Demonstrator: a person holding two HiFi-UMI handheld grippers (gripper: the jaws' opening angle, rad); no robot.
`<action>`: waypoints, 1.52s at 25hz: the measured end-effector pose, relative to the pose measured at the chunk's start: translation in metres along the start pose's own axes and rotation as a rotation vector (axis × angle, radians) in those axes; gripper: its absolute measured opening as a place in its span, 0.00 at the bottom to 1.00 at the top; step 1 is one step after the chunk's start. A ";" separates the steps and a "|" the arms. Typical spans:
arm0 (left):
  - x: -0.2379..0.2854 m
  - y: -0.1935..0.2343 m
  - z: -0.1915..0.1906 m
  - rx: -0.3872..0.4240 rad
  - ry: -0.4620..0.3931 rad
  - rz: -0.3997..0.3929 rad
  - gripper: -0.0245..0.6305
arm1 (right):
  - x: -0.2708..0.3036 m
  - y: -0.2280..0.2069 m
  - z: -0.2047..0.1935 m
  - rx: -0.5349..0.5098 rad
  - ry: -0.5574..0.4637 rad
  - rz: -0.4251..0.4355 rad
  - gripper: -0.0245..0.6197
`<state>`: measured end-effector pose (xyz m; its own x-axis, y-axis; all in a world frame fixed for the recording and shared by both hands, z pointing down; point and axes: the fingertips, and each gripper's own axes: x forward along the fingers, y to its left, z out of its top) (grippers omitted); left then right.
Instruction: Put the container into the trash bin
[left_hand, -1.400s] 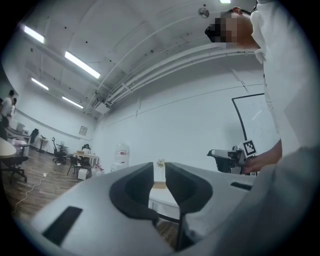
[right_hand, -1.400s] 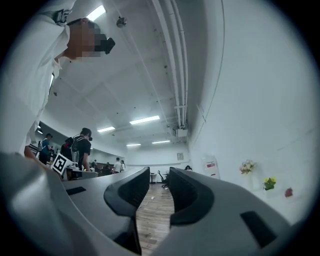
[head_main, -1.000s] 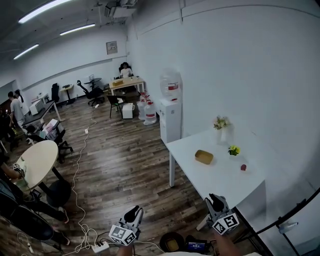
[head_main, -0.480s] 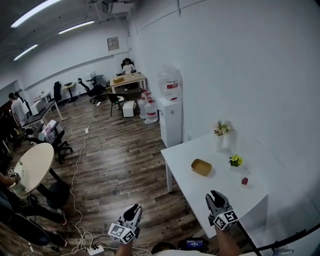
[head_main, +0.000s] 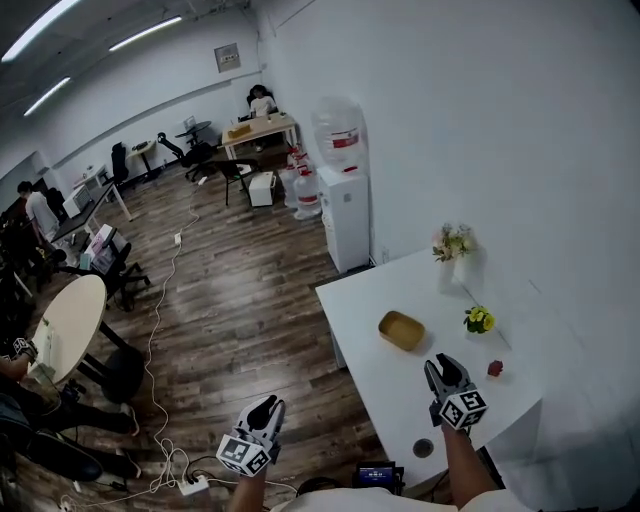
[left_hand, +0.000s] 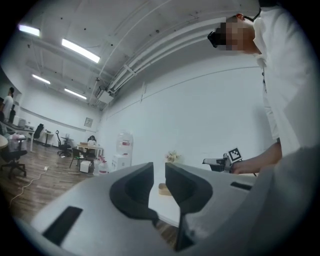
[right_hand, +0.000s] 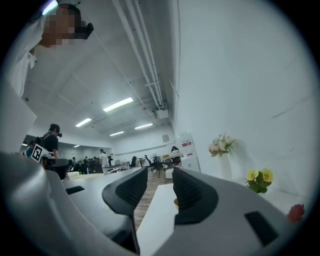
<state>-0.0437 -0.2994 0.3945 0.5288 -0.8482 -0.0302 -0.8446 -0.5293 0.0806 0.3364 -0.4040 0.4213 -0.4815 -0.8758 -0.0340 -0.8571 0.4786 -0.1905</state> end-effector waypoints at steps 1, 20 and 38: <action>0.006 0.003 -0.004 -0.008 0.011 0.010 0.15 | 0.008 -0.012 -0.007 0.025 0.018 -0.005 0.30; 0.063 0.021 -0.059 -0.086 0.166 0.098 0.16 | 0.090 -0.170 -0.154 0.489 0.308 -0.170 0.33; 0.010 0.054 -0.072 -0.099 0.169 0.307 0.16 | 0.165 -0.196 -0.241 0.812 0.447 -0.288 0.20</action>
<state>-0.0776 -0.3350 0.4701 0.2657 -0.9481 0.1746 -0.9581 -0.2396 0.1567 0.3810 -0.6271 0.6896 -0.4417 -0.7675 0.4645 -0.6465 -0.0867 -0.7580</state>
